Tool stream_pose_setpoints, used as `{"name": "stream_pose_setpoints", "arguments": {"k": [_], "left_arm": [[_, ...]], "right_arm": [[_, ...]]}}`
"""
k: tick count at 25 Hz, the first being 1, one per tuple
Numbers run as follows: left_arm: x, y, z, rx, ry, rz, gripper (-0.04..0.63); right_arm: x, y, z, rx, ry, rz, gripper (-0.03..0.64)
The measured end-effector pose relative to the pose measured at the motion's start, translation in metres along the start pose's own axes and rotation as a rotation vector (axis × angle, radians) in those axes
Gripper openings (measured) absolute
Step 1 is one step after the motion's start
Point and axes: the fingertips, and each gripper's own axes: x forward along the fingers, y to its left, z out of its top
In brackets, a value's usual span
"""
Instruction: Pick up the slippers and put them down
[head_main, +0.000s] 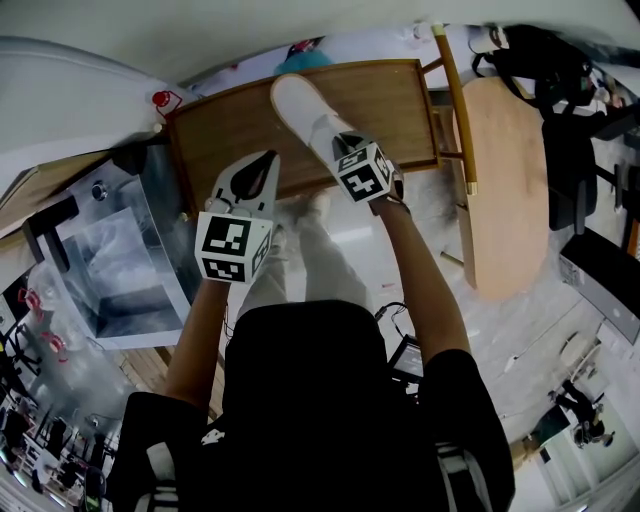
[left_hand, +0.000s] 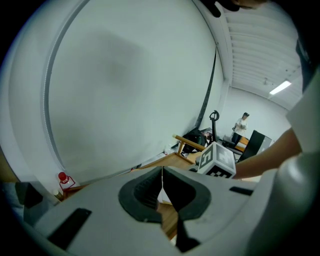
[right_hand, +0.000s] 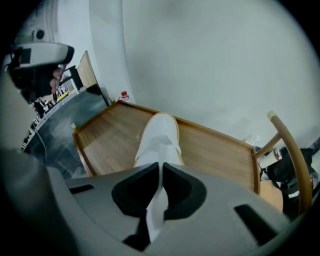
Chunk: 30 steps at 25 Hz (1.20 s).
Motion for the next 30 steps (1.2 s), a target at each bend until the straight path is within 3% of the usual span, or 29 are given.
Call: {"name": "stream_pose_setpoints", "arguments": {"k": [14,19,30], "left_arm": [[-0.026,-0.020,0.013,0.047,-0.032,-0.059,0.008],[-0.045,-0.033,0.019,0.103,-0.048,-0.093,0.008],[-0.089,-0.056,0.032,0.180,-0.108,-0.161,0.008]], "right_arm": [[-0.071,0.013,0.028,0.144,-0.147,-0.020,0.006],[-0.112,0.028,0.038,0.175,-0.225,-0.035,0.006],[-0.196,0.050,0.032,0.297,-0.346,-0.144,0.006]]}}
